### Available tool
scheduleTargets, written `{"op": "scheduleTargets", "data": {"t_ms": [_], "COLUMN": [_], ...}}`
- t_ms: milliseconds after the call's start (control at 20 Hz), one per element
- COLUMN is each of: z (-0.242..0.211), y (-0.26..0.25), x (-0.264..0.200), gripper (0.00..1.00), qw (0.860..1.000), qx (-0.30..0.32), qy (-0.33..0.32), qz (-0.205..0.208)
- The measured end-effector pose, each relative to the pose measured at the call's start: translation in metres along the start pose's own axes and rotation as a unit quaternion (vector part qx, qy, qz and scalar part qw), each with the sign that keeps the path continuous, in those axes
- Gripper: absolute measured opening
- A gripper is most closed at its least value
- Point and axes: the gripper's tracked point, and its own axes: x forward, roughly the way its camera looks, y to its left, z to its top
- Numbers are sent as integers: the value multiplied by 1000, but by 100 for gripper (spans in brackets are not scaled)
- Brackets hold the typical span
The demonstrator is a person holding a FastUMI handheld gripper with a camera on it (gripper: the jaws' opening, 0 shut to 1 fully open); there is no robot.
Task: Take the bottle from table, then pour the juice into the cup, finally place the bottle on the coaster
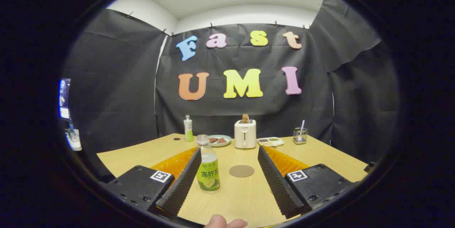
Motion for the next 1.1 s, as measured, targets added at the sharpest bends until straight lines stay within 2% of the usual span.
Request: {"op": "scheduleTargets", "data": {"t_ms": [400,1100], "z": [4,0], "y": [24,16], "x": [-3,1], "gripper": [100,100], "qw": [1000,1000], "qx": [8,24], "qy": [-4,-3], "qz": [17,10]}}
